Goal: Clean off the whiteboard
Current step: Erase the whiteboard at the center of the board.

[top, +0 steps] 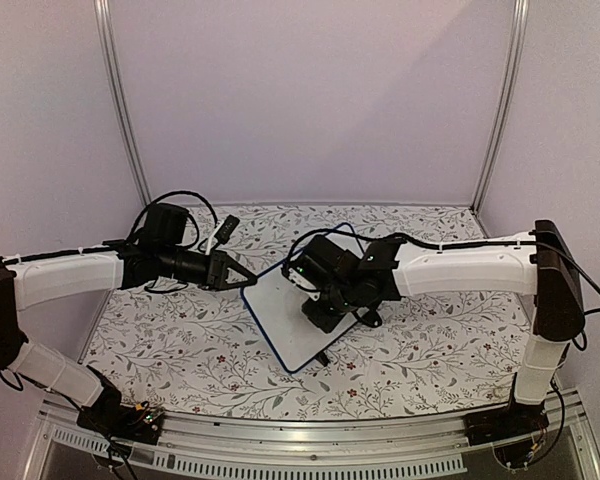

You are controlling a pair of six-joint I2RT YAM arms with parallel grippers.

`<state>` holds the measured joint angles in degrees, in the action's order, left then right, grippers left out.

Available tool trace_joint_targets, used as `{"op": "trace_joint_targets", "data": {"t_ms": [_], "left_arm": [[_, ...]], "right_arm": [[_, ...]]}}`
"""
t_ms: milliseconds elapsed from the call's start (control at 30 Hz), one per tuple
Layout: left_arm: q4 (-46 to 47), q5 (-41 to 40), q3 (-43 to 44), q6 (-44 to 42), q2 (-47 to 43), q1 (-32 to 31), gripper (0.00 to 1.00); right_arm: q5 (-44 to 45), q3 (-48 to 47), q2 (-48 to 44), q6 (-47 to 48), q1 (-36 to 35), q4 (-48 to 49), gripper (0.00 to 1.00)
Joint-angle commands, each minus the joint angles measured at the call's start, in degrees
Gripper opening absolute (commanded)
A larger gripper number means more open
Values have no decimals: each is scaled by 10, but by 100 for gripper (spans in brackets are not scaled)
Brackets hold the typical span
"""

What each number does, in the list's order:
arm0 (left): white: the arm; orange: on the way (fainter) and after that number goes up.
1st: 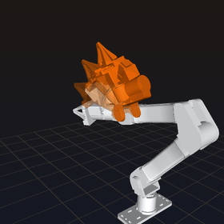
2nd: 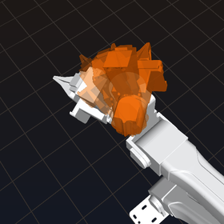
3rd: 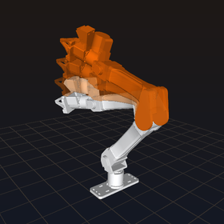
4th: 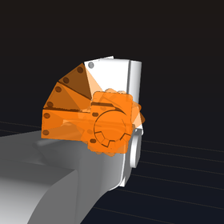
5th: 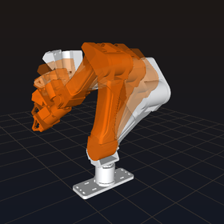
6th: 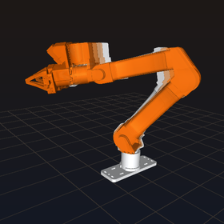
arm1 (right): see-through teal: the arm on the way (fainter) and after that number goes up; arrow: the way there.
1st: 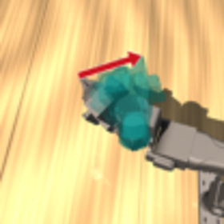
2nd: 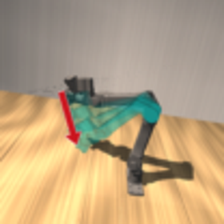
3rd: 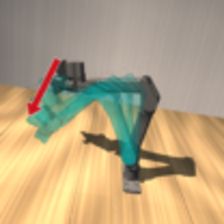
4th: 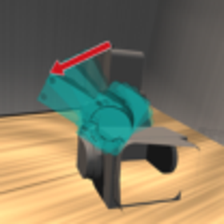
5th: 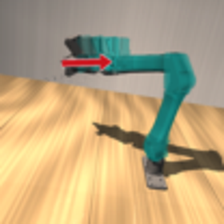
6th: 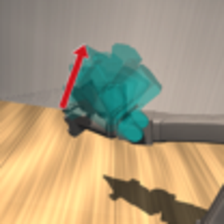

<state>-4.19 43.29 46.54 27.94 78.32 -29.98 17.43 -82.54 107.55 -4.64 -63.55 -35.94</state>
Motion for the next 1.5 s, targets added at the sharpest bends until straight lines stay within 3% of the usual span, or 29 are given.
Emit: {"op": "trace_joint_targets", "data": {"t_ms": [0, 433, 1067, 1467], "left_arm": [[13, 34, -2, -7, -12, -6, 0], [12, 36, -1, -6, -12, -5, 0], [13, 35, -2, -7, -13, -5, 0], [13, 36, -2, -6, -12, -5, 0]], "right_arm": [[5, -2, 16, 9, 9, 24, 25], [-23, 107, -7, -31, 10, 45, 25], [5, -1, 9, 9, 31, 36, 25], [-17, 98, -15, -18, 33, 56, 25]]}}
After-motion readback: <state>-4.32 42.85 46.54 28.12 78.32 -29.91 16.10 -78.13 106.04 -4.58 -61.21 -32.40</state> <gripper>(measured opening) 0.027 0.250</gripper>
